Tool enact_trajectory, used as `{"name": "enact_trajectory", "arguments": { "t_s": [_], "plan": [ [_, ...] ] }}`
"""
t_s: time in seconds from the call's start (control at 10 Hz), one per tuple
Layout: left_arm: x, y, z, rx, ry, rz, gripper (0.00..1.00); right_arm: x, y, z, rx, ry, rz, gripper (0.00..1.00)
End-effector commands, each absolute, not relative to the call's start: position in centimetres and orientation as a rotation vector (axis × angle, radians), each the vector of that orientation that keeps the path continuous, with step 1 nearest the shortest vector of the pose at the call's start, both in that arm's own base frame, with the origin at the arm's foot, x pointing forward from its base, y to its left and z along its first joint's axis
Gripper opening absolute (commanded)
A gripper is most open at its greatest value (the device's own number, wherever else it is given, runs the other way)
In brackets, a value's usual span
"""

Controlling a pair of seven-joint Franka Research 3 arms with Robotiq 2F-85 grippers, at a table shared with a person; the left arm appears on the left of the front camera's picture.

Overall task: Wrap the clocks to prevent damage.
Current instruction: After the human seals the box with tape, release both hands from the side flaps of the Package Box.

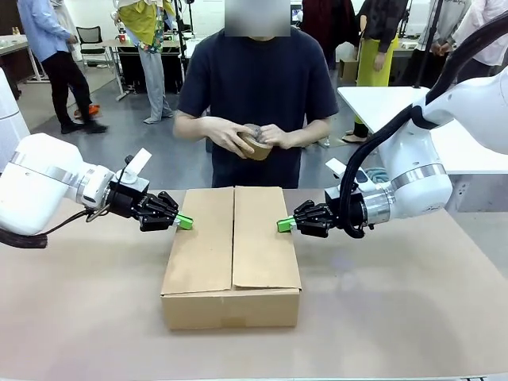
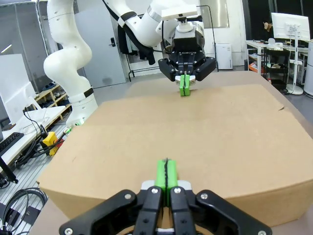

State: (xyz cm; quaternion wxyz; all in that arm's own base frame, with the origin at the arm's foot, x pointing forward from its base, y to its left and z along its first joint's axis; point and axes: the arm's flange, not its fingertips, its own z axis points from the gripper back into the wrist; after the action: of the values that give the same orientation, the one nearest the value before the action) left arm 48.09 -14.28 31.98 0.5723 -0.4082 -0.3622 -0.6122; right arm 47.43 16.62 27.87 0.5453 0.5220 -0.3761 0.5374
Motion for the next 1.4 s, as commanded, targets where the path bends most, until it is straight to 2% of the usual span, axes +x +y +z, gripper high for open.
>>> {"name": "enact_trajectory", "arguments": {
  "t_s": [0.0, 1.3],
  "plan": [
    [48.17, -14.25, 31.54, -0.953, -0.844, -1.432, 0.0, 47.3, 16.71, 27.65, 1.225, -0.886, 1.265, 0.01],
    [48.17, -14.25, 31.54, -0.953, -0.844, -1.432, 0.0, 47.3, 16.71, 27.65, 1.225, -0.886, 1.265, 0.01]
  ]
}}
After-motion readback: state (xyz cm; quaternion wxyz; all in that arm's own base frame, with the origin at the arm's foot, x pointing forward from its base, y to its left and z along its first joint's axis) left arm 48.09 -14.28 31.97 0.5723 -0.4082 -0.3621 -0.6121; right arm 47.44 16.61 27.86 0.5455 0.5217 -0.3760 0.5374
